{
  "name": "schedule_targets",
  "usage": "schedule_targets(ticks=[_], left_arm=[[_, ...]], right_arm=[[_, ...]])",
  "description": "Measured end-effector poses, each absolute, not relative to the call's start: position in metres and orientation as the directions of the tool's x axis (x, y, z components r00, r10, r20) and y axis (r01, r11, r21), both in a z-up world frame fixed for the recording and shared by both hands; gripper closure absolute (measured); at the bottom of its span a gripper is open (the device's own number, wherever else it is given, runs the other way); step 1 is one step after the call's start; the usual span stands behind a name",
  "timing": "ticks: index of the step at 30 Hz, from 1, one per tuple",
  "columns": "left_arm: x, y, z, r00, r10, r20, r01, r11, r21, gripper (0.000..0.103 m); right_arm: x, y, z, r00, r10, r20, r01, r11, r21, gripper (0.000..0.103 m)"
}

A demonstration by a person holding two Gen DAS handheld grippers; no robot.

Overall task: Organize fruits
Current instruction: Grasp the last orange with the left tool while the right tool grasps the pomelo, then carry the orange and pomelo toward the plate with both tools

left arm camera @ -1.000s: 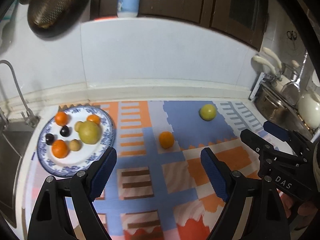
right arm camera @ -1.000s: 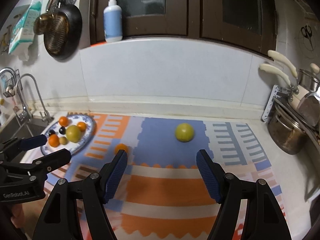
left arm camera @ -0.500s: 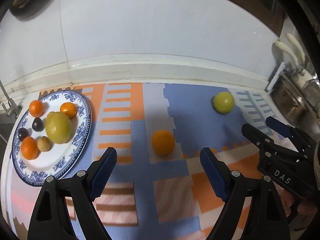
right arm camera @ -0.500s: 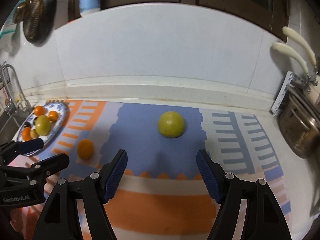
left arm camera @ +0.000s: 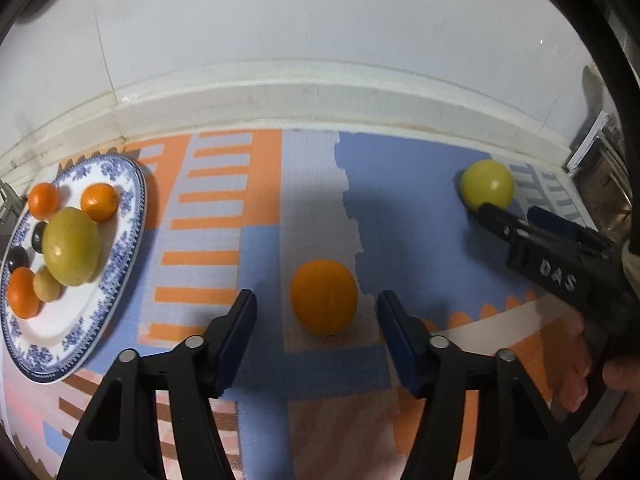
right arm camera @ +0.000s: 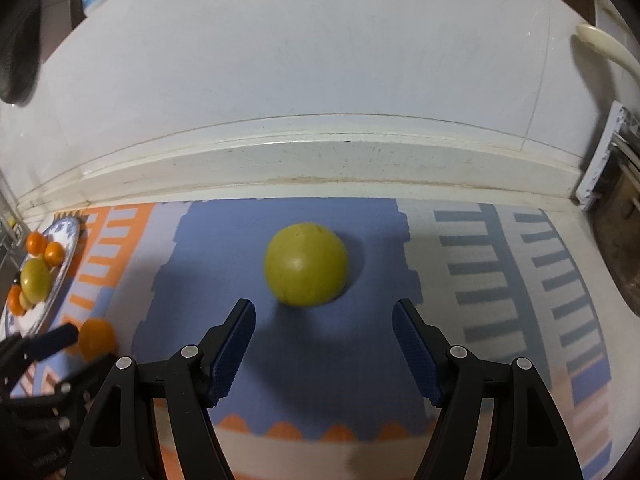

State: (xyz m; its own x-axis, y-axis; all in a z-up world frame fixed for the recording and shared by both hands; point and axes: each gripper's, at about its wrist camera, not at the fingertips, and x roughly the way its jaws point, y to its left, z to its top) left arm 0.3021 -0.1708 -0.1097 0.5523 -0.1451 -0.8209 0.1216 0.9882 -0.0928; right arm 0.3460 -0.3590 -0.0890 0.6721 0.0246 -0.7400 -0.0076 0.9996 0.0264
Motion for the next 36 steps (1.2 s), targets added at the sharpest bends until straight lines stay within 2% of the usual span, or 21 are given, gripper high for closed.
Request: schedule_targets(ticks=[4,7,9,11,12,25,36], left_arm=[[0.302,-0.175,-0.111,0.565,-0.131,-0.815,0.133,0.989,-0.067,0.05],[0.303,-0.176,-0.111,0.567,-0.121,-0.815,0.128,0.99,-0.058,0.055],[0.303,-0.173,-0.111,0.572,-0.122,-0.811,0.125,0.99,-0.061,0.063],[0.304,-0.171,-0.11,0.574,-0.133,-0.808,0.127,0.989,-0.073,0.067],[0.305,-0.17,-0.11,0.574,-0.138,-0.807,0.125,0.989,-0.08,0.071],[0.306,-0.161,-0.106,0.579,-0.183,-0.795,0.145,0.982,-0.12,0.072],[0.286,-0.143,-0.081,0.617,-0.218,-0.756,0.178,0.975,-0.136,0.071]], right_arm=[[0.36,-0.36,-0.097,0.651,0.034,-0.758,-0.008,0.999,0.038,0.037],[0.369,-0.358,-0.099,0.643,0.045,-0.764,-0.016,0.999,0.045,0.037],[0.373,-0.356,-0.101,0.644,0.044,-0.764,-0.022,0.999,0.039,0.04],[0.375,-0.353,-0.1,0.647,0.053,-0.76,-0.037,0.999,0.039,0.052],[0.376,-0.351,-0.1,0.648,0.057,-0.76,-0.04,0.998,0.04,0.052],[0.348,-0.343,-0.095,0.665,0.094,-0.741,-0.059,0.996,0.074,0.053],[0.313,-0.327,-0.073,0.691,0.14,-0.709,-0.108,0.99,0.091,0.053]])
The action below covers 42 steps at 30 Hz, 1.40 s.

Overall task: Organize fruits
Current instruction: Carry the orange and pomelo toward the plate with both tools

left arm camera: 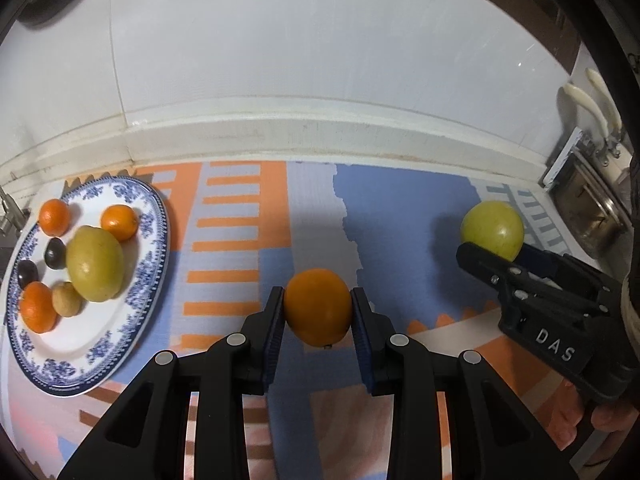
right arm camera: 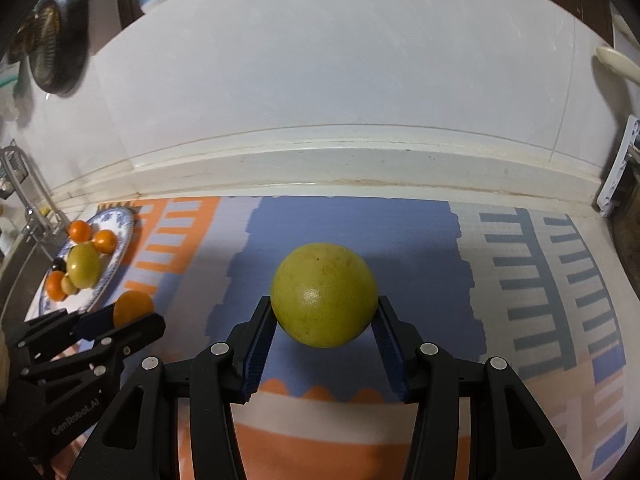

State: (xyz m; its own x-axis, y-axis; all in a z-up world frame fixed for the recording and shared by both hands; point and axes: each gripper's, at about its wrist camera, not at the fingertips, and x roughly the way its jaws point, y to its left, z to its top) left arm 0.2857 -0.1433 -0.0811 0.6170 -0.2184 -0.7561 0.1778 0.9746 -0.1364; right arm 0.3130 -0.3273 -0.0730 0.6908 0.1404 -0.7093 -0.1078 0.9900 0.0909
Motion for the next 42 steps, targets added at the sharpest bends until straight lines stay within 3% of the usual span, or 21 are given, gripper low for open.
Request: schedule_targets(ticks=[21,42], left_arm=[[0.232,-0.063,-0.025,0.721,-0.231,-0.654,0.172,0.973,-0.154,0.071],[0.212,0.053,-0.015,0.759,-0.147,-0.634,0.071,0.987,-0.143,0.071]], right_arm=[[0.255,-0.245,-0.024,0.741,0.223,-0.633,-0.197,0.974,0.113,0.053],[0.246,-0.135,-0.011,0.722,0.313,-0.617,-0.314,0.943,0.11,0.053]])
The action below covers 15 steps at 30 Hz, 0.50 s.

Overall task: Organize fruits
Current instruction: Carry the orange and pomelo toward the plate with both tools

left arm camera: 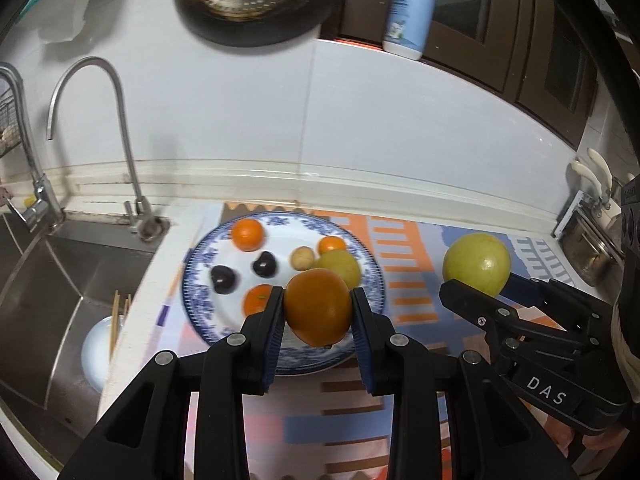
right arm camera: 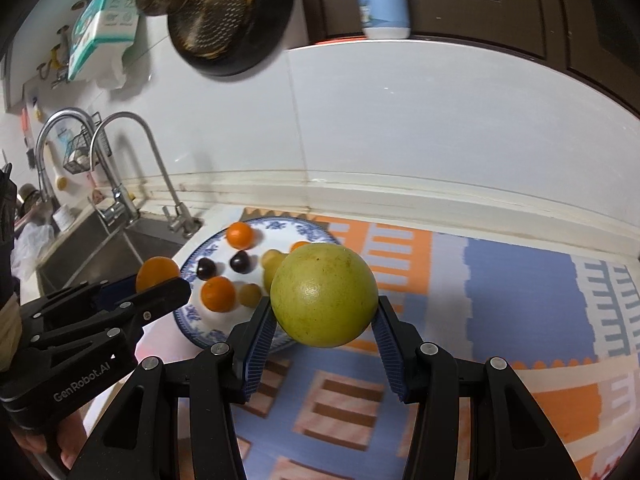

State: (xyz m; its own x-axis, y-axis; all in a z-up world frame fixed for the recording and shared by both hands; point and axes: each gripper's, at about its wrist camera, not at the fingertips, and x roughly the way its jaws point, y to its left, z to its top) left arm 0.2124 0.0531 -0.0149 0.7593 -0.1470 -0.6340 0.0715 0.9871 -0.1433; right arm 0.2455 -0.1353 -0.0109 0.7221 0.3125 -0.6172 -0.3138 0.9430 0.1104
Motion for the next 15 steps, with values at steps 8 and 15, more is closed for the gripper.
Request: schedule_targets(ticks=[8,15], left_arm=[[0.213,0.085,-0.021,0.757,-0.118,-0.642,0.051,0.991,-0.122,0.071],[0.221,0.106,-0.037,0.742,-0.103,-0.662,0.047,0.994,-0.102,0.071]], right_arm=[[0.248,-0.1,-0.016,0.703,0.327,-0.631,-0.341,0.934,0.105,0.053],[0.256,-0.078,-0.026,0.685,0.323,-0.653,-0.344,0.934,0.101,0.053]])
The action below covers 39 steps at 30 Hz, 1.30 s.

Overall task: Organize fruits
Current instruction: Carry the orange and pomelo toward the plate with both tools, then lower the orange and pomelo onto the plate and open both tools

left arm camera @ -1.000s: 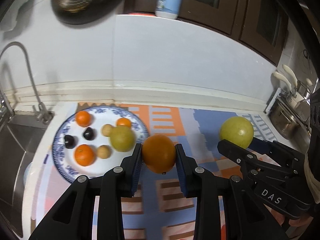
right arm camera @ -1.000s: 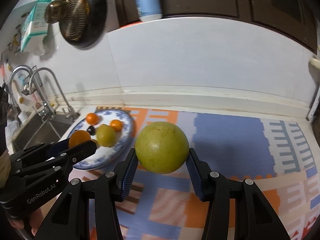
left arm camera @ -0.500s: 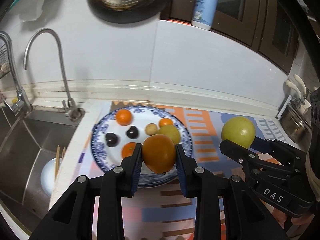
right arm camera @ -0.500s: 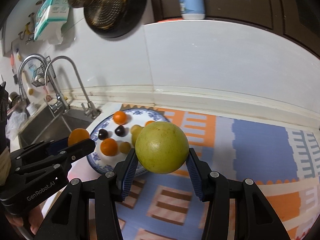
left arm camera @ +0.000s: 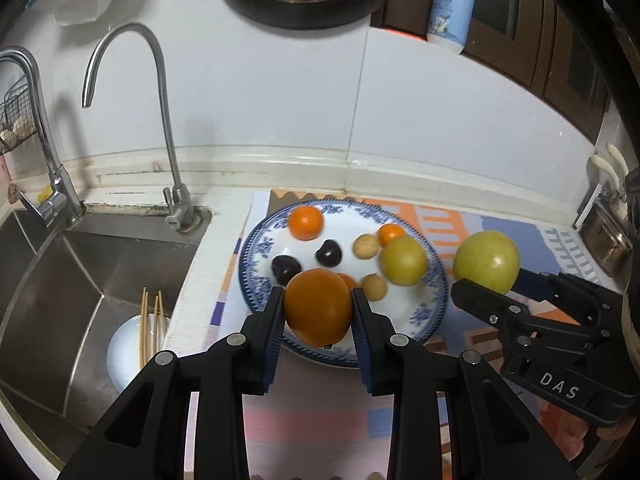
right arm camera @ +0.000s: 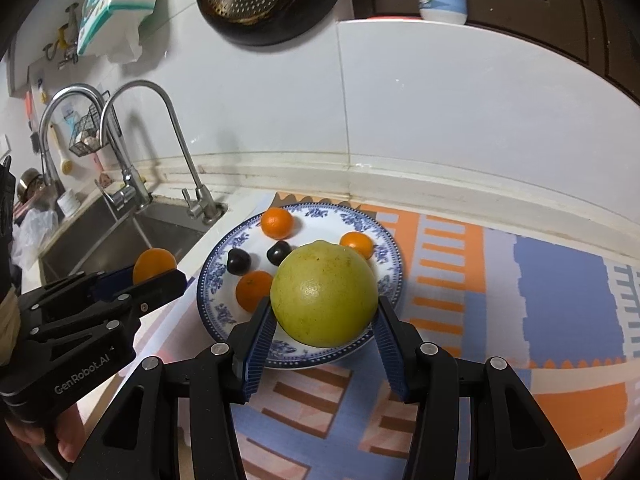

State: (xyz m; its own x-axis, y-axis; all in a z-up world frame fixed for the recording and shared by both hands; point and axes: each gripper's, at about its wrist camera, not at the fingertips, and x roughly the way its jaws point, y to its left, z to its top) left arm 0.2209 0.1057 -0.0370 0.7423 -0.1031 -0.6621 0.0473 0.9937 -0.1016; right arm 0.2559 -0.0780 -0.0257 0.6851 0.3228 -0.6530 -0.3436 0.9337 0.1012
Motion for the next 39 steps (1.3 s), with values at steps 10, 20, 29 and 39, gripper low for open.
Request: schedule_targets(ticks=[10,20,29,39], left_arm=[[0.242,0.115,-0.066,0.714,-0.136,-0.686,0.121,0.99,-0.07,0.071],[0.267,0.119,-0.088,0.68,-0.148,-0.718,0.16,0.986,-0.052,0.071],[0.28,0.117,-0.097,0.664,-0.178,-0.726,0.191,0.979,-0.066,0.071],[0.283,0.111,-0.102,0.667,-0.144,-0.731,0.193,0.981,-0.017,0.064]], right_arm=[[0.272,-0.059,-0.055,0.644,0.293,-0.706,-0.345,0.936,0.074,0.053],[0.292,-0.054,-0.078,0.617,0.269,-0.739,-0.308,0.947,0.087,0.053],[0.301,-0.049,-0.082,0.619,0.265,-0.739,-0.313,0.947,0.077,0.053],[0.303,-0.046,-0.086,0.617,0.254,-0.745,-0.316,0.947,0.061,0.052]])
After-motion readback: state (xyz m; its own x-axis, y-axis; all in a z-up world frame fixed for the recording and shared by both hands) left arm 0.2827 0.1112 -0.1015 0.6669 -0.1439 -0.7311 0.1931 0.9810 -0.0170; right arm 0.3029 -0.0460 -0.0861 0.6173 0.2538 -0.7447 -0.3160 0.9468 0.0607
